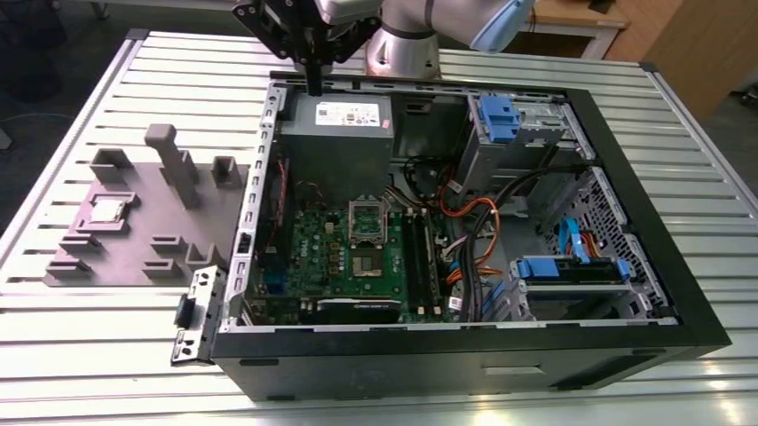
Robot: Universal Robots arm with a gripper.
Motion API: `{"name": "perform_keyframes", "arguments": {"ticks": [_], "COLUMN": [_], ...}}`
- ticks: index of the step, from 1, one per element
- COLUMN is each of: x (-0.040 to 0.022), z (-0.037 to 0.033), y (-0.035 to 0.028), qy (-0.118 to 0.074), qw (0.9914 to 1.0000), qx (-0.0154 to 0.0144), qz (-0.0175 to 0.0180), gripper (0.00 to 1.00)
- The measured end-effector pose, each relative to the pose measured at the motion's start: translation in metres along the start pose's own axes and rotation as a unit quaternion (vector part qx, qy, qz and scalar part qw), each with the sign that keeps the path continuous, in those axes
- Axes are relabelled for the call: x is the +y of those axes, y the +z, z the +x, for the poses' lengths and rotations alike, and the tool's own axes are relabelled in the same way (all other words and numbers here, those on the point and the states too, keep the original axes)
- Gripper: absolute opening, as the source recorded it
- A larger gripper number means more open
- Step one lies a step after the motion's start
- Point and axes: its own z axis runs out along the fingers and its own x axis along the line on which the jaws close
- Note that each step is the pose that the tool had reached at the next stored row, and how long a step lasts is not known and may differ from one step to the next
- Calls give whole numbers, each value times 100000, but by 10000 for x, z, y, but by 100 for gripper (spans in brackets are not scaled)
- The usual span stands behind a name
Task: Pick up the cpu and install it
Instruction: 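Reach for the cpu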
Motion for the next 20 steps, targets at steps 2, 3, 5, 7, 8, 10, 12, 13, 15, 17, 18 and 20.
{"name": "perform_keyframes", "arguments": {"ticks": [2, 3, 5, 7, 8, 10, 12, 13, 15, 17, 18, 20], "x": [0, 0, -1, -6, -11, -11, -11, -11, -12, -13, -13, -14], "z": [5, 6, 10, 79, 125, 127, 131, 135, 143, 154, 160, 172], "y": [0, 0, 1, 7, 21, 22, 23, 24, 23, 23, 23, 23], "qy": [0, -1, 1, -1, -1, -1, 2, 5, 0, 1, 1, -1], "qw": [100000, 100000, 100000, 100000, 100000, 100000, 100000, 100000, 100000, 100000, 100000, 100000], "qx": [0, 1, -2, -2, 1, 1, -4, -6, -3, 0, 0, 1], "qz": [0, -1, -4, -3, 0, -2, -7, -11, -3, -1, -3, -1], "gripper": [11, 11, 11, 11, 11, 11, 11, 11, 11, 11, 11, 11]}}
